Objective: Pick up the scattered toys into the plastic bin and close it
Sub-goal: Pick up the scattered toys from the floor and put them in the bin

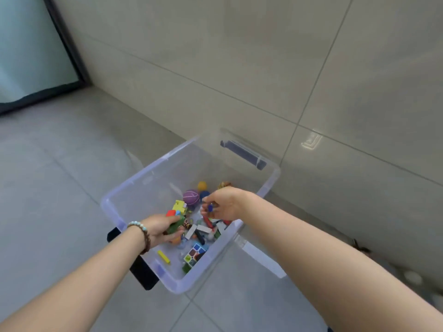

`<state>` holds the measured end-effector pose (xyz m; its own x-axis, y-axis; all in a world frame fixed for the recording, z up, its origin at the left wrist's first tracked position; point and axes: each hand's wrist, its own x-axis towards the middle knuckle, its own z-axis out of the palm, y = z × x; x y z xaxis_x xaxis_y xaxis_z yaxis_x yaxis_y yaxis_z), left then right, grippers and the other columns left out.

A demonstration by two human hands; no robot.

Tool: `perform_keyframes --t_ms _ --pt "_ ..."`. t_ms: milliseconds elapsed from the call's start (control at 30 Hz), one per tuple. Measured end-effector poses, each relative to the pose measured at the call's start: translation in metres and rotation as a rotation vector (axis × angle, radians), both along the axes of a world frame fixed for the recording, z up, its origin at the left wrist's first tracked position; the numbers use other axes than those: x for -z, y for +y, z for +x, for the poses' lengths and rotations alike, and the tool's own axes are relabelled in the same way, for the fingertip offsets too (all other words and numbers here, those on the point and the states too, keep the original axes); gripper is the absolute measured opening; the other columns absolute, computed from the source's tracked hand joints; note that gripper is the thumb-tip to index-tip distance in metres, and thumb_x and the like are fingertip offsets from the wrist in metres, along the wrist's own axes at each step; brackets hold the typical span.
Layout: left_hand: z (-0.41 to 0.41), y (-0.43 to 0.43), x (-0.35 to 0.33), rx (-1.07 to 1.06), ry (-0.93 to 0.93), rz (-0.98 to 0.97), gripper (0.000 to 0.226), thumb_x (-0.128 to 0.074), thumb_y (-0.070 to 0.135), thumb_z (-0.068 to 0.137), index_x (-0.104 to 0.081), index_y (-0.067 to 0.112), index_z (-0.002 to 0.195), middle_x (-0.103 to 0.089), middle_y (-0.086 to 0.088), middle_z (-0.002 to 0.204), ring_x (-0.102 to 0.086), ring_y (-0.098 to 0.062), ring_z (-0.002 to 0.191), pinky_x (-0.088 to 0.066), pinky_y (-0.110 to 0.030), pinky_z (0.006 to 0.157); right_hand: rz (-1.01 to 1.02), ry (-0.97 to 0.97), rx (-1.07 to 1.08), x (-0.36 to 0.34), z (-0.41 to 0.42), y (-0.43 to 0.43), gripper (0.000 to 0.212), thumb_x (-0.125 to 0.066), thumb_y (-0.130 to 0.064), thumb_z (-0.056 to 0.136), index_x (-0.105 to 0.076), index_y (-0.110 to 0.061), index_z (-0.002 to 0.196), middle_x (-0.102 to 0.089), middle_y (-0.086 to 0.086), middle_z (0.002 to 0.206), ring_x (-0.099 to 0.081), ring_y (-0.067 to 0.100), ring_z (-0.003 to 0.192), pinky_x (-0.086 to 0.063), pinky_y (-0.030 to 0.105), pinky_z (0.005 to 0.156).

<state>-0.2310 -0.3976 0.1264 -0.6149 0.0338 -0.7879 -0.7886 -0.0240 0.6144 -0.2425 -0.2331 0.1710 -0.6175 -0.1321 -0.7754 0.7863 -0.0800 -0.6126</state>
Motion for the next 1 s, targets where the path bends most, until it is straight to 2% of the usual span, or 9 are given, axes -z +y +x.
perform_keyframes --t_ms 100,167,233,300,367,567,700,800,1000 --pt "-0.010 -0.011 0.012 -0.100 -0.106 0.118 0.012 -0.043 0.002 0.096 -0.049 -0.002 0.087 -0.052 -0.017 0.093 -0.053 -0.021 0.077 -0.053 -0.026 0.042 0.039 -0.103 0.036 0.024 -0.001 -0.011 0.018 -0.036 -0.005 0.099 -0.053 0.001 0.100 -0.056 0.015 0.101 -0.058 0.023 0.088 -0.041 0.032 0.103" --pt "-0.017 -0.010 0.012 -0.016 -0.115 0.143 0.013 -0.043 0.005 0.097 -0.051 0.001 0.088 -0.054 -0.012 0.098 -0.054 -0.020 0.080 -0.056 -0.032 0.059 0.040 -0.117 0.049 0.030 0.003 -0.010 0.038 -0.035 -0.013 0.101 -0.037 0.001 0.136 -0.042 0.014 0.141 -0.042 0.025 0.130 -0.029 0.032 0.112" --pt "-0.021 -0.007 0.006 0.162 -0.114 0.033 0.018 -0.045 0.020 0.098 -0.055 0.005 0.099 -0.054 -0.006 0.107 -0.054 -0.023 0.095 -0.046 -0.041 0.078 -0.008 -0.066 0.018 0.027 0.005 -0.005 0.047 -0.038 -0.018 0.101 -0.026 -0.003 0.144 -0.027 0.012 0.151 -0.029 0.024 0.139 -0.026 0.033 0.112" --pt "-0.024 -0.003 -0.004 0.305 -0.053 -0.156 0.040 -0.048 0.036 0.095 -0.048 0.012 0.127 -0.044 -0.004 0.128 -0.042 -0.028 0.126 -0.039 -0.045 0.089 -0.042 0.040 -0.022 0.016 0.004 0.009 0.050 -0.041 -0.022 0.099 -0.025 -0.008 0.145 -0.022 0.011 0.153 -0.026 0.026 0.140 -0.025 0.035 0.113" --pt "-0.029 0.006 -0.014 0.383 0.102 -0.277 0.059 -0.051 0.044 0.091 -0.036 0.015 0.141 -0.036 -0.004 0.145 -0.035 -0.027 0.134 -0.038 -0.043 0.101 -0.104 0.121 0.002 0.002 0.003 0.034 0.052 -0.043 -0.027 0.098 -0.027 -0.012 0.145 -0.021 0.007 0.155 -0.028 0.026 0.139 -0.029 0.035 0.109" --pt "-0.020 0.085 -0.063 0.617 0.416 -0.165 0.062 -0.056 0.042 0.088 -0.035 0.018 0.141 -0.048 -0.002 0.136 -0.052 -0.018 0.117 -0.046 -0.030 0.093 -0.003 0.202 0.118 -0.019 0.051 0.166 0.028 -0.050 -0.021 0.094 -0.051 -0.020 0.122 -0.036 -0.002 0.147 -0.044 0.022 0.127 -0.039 0.036 0.103" --pt "0.007 0.165 -0.073 0.616 0.529 -0.066 0.044 -0.059 0.032 0.089 -0.050 0.012 0.128 -0.057 -0.002 0.115 -0.057 -0.013 0.089 -0.048 -0.019 0.072 0.204 0.114 0.100 0.003 0.120 0.247 0.058 -0.054 -0.029 0.089 -0.033 -0.017 0.142 -0.035 0.001 0.150 -0.039 0.022 0.133 -0.034 0.033 0.105" --pt "0.041 0.221 -0.045 0.672 0.417 0.005 0.039 -0.059 0.030 0.090 -0.052 0.013 0.124 -0.059 -0.005 0.120 -0.060 -0.014 0.090 -0.050 -0.025 0.077 0.387 -0.005 -0.010 0.029 0.178 0.282 0.065 -0.059 -0.039 0.086 -0.034 -0.019 0.142 -0.039 0.000 0.146 -0.039 0.021 0.133 -0.032 0.030 0.105" --pt "0.119 0.281 0.065 1.137 -0.001 -0.073 0.052 -0.056 0.042 0.089 -0.046 0.015 0.131 -0.049 -0.002 0.135 -0.055 -0.020 0.112 -0.050 -0.032 0.091 0.526 -0.108 0.052 0.102 0.268 0.314 0.060 -0.069 -0.038 0.081 -0.046 -0.021 0.133 -0.051 -0.001 0.132 -0.051 0.017 0.116 -0.044 0.030 0.096"
